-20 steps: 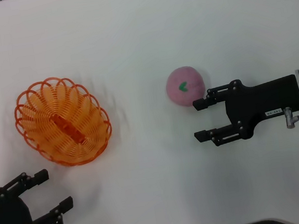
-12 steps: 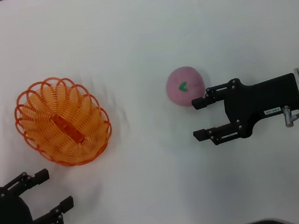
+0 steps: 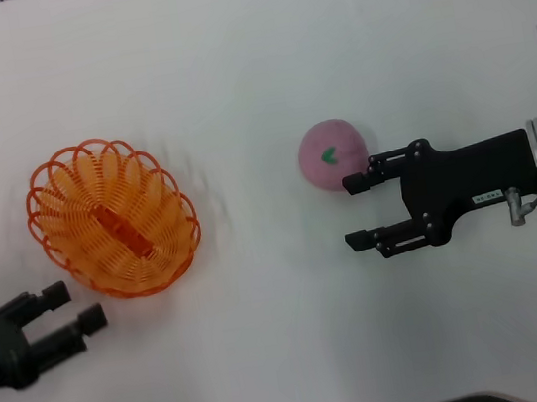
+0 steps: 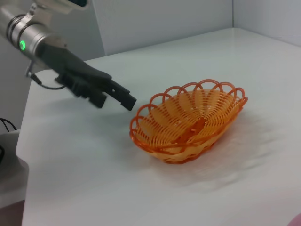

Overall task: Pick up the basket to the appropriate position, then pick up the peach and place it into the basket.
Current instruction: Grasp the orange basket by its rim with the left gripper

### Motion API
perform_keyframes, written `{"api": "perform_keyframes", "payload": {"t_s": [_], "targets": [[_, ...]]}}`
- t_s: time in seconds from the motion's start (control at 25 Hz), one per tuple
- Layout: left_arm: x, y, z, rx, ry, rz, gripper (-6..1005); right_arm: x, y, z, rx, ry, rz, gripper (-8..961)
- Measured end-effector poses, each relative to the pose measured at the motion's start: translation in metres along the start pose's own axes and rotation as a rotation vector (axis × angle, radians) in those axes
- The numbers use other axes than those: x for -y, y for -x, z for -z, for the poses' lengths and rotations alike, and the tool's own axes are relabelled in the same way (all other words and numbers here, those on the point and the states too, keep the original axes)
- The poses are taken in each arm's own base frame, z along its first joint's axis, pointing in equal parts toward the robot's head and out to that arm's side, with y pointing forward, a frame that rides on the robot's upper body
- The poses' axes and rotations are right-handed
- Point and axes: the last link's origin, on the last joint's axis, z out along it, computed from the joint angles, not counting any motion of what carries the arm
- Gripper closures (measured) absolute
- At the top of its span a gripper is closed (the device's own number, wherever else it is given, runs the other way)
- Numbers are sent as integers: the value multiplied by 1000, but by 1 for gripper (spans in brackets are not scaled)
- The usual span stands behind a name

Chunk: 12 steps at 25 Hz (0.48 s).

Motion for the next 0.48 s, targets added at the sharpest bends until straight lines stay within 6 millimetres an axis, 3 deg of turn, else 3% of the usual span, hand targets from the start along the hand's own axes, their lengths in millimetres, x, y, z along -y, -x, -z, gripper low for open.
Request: {"api": "perform_keyframes", "payload": {"t_s": [0.2, 0.48], "targets": [[15, -19, 2, 6, -48, 205, 215, 0, 0, 0, 0, 0, 0, 207], [31, -43, 5, 18, -122, 259, 217, 0, 1, -1, 1, 2, 1, 207]]}}
